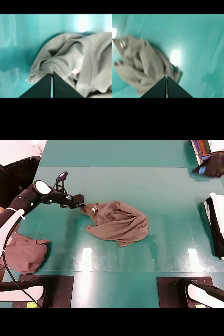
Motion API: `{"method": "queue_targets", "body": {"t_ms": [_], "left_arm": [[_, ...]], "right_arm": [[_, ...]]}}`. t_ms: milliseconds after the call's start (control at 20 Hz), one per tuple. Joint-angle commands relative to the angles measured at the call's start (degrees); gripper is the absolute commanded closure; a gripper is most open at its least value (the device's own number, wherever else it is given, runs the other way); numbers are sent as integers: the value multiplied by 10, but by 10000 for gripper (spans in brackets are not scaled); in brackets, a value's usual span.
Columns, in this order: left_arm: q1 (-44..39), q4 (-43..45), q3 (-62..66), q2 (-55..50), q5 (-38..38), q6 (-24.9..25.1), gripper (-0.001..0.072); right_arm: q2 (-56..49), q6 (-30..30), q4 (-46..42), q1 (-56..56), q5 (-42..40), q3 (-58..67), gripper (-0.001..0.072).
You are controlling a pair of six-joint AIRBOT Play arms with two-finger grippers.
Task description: Fold the shirts.
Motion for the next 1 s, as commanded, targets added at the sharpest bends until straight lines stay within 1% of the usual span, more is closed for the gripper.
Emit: {"method": "queue_targets", "body": {"t_ms": [0,100,150,200,250,350,550,600,650,750,800,850,900,950], "left_arm": [[0,5,40,0,-28,8,684],[0,7,41,0,-32,20,684],[0,10,41,0,-31,21,684],[0,15,42,0,-30,21,684],[0,19,42,0,-30,21,684],[0,19,42,0,-30,21,684],[0,21,41,0,-39,21,684],[0,21,41,0,-40,21,684],[0,21,42,0,-42,21,684],[0,21,42,0,-43,21,684],[0,21,42,0,-43,21,684],[0,21,42,0,-43,21,685],[0,21,42,1,-43,21,685],[0,25,42,6,-42,21,685]], "right_arm": [[45,5,-6,-12,-63,-189,696],[75,5,0,-11,-123,-315,695],[85,4,12,-8,-146,-370,653],[89,4,28,-6,-162,-413,421],[87,4,49,0,-174,-453,225],[64,2,79,22,-202,-505,216],[-14,-40,161,90,-287,-534,231],[-37,-47,173,106,-297,-526,234],[-56,-48,174,119,-303,-515,273],[-91,-48,174,141,-308,-489,279],[-103,-48,172,150,-308,-477,334],[-111,-59,172,157,-308,-465,536],[-115,-71,172,161,-308,-455,697],[-113,-72,171,160,-312,-448,697]]}}
